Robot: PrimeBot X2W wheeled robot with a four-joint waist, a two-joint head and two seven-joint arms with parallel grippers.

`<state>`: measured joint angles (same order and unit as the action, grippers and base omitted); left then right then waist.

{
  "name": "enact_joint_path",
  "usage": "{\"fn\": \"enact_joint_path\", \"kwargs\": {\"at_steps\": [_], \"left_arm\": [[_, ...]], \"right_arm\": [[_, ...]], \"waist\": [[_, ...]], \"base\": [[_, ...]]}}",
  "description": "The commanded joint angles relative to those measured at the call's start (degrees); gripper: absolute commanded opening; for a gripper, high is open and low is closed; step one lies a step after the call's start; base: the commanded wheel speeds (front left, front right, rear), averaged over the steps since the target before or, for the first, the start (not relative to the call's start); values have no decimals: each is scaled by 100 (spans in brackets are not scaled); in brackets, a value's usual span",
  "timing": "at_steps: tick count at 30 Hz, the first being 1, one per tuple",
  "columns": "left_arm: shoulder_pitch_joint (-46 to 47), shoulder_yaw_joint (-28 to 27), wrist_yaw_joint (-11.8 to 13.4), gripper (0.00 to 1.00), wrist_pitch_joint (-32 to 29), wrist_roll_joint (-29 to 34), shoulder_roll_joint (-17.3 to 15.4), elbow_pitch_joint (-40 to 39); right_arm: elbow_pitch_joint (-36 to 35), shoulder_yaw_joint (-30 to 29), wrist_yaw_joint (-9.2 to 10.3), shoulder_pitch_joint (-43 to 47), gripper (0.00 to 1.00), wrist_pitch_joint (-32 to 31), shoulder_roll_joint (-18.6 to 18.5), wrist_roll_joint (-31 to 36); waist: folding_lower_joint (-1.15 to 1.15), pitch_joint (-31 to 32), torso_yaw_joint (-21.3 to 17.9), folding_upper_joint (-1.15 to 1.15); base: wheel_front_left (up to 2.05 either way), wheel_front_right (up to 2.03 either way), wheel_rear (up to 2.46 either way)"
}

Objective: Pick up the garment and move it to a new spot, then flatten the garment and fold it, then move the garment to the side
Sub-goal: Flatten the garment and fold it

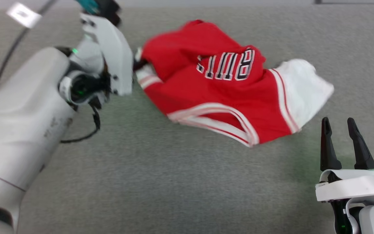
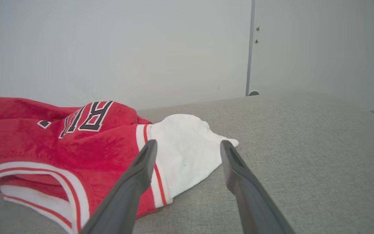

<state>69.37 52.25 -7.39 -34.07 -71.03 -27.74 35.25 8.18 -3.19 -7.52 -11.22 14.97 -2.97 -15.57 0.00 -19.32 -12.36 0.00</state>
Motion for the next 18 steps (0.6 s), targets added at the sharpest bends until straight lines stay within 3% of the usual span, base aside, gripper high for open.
{"fn": "enact_joint_path", "kwargs": {"at_steps": [1, 5, 11, 18], "left_arm": [[33, -31, 39, 0, 87, 32, 20, 25], [76, -225, 81, 0, 706, 170, -52, 63], [-207, 56, 6, 0, 1017, 392, 28, -265], [49, 419, -11, 0, 1490, 578, 1190, -181]], "right_arm": [[-13, -5, 6, 54, 100, 27, 6, 36], [-24, -10, 6, 78, 100, 28, 5, 129], [-46, -48, 6, 109, 100, 28, 8, 177], [-23, 200, 6, -168, 100, 28, 8, 88]], "waist": [[0, 213, 280, 0], [0, 293, 435, 0], [0, 258, 574, 0], [0, -3, 421, 0]], "base": [[0, 0, 0], [0, 0, 0], [0, 0, 0], [0, 0, 0]]}}
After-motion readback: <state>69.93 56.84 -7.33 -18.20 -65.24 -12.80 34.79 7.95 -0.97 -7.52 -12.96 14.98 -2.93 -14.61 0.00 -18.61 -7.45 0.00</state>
